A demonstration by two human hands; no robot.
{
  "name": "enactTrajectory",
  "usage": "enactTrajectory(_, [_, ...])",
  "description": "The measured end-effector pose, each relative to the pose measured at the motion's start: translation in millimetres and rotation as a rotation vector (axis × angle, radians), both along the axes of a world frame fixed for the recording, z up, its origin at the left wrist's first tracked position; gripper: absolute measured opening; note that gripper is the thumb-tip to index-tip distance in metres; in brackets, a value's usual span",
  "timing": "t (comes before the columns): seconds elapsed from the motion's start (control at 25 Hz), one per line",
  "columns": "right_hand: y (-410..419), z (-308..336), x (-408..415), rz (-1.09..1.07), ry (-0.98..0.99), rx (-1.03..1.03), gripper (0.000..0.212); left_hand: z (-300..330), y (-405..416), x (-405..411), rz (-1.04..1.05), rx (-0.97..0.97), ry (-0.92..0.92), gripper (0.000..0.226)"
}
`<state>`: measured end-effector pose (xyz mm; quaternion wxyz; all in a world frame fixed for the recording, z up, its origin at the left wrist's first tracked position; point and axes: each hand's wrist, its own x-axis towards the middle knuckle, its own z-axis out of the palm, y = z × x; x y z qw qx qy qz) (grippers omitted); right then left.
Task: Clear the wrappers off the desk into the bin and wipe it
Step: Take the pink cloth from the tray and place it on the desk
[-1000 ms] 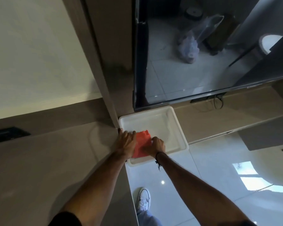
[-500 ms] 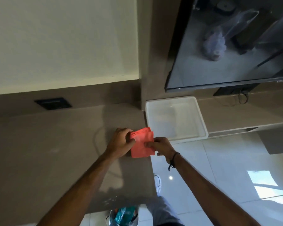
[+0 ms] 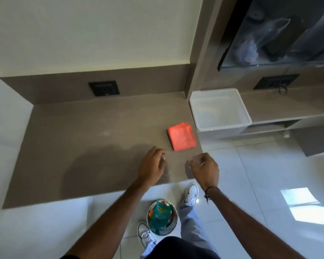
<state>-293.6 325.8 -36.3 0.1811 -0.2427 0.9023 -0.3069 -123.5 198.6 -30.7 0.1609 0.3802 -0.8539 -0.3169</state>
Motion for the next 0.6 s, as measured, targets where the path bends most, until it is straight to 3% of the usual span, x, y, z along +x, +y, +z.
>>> enactTrajectory(0.16, [51.1, -33.4, 68.1, 0.136, -0.015, 0.088, 0.016, -34.9, 61.8, 58.0, -0.094, 0.074, -0.021, 0.015])
enactTrajectory(0.28, [74.8, -84.2, 95.7, 0.190, -0.176, 0.243, 0.018, -92.1, 101.2, 90.0, -0.065, 0.207, -0.112, 0.014])
enactTrajectory(0.4, [94.1, -164.2, 105.6, 0.156, -0.367, 0.416, 0.031, -176.9, 126.4, 110.5, 0.136, 0.469, -0.158, 0.018])
enactTrajectory(0.6, [122.9, -323.7, 103.8, 0.094, -0.451, 0.623, 0.043, -340.2, 160.1, 131.6, 0.533, 0.788, -0.377, 0.030])
